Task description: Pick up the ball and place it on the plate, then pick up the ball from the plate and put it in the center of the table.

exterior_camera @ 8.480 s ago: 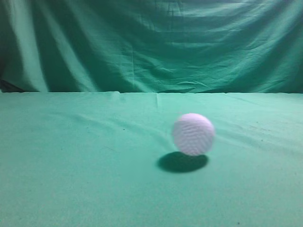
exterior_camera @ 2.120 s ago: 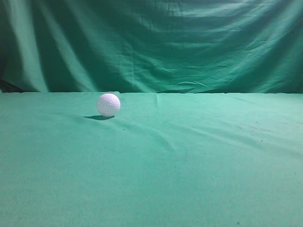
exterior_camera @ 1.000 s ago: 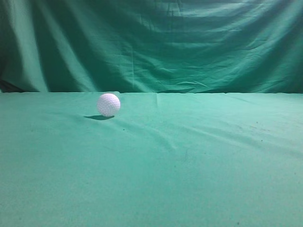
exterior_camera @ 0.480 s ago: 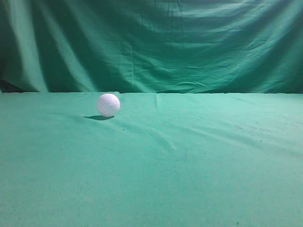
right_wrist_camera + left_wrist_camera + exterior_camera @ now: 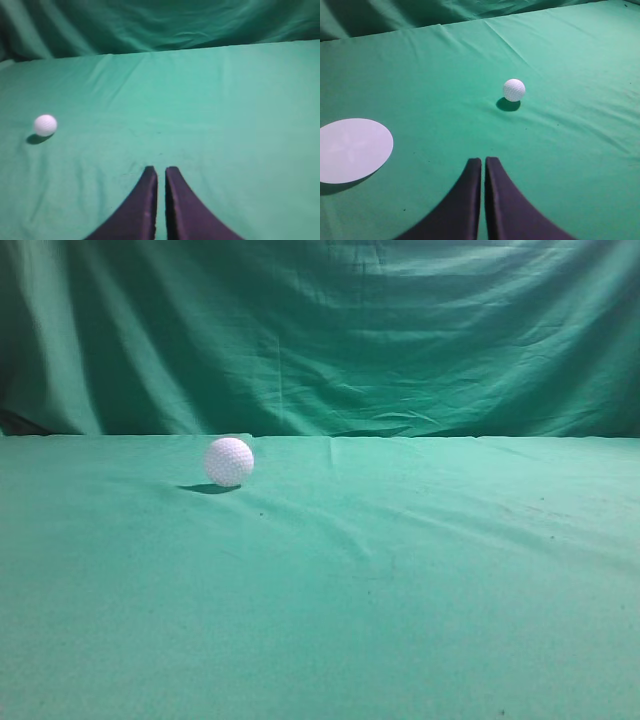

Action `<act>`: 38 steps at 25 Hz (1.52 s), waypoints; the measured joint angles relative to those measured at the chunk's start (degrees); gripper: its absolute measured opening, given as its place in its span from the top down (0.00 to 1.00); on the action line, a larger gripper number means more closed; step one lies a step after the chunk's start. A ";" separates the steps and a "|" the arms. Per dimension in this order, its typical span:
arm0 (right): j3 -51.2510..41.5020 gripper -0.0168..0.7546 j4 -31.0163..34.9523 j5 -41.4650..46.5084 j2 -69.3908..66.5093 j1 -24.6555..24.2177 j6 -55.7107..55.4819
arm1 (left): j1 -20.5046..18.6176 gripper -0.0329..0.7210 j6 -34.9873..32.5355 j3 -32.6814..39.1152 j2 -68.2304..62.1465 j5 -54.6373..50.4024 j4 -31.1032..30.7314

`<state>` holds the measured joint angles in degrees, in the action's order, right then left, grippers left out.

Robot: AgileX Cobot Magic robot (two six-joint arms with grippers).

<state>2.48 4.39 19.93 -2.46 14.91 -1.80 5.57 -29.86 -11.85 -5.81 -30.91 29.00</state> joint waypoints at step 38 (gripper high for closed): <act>-4.09 0.92 -2.37 2.58 2.95 -9.84 0.10 | 0.00 0.96 0.00 0.02 0.00 0.00 0.00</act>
<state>-1.61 2.03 22.51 0.49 5.07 -1.70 5.57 -29.86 -11.82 -5.81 -30.91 29.00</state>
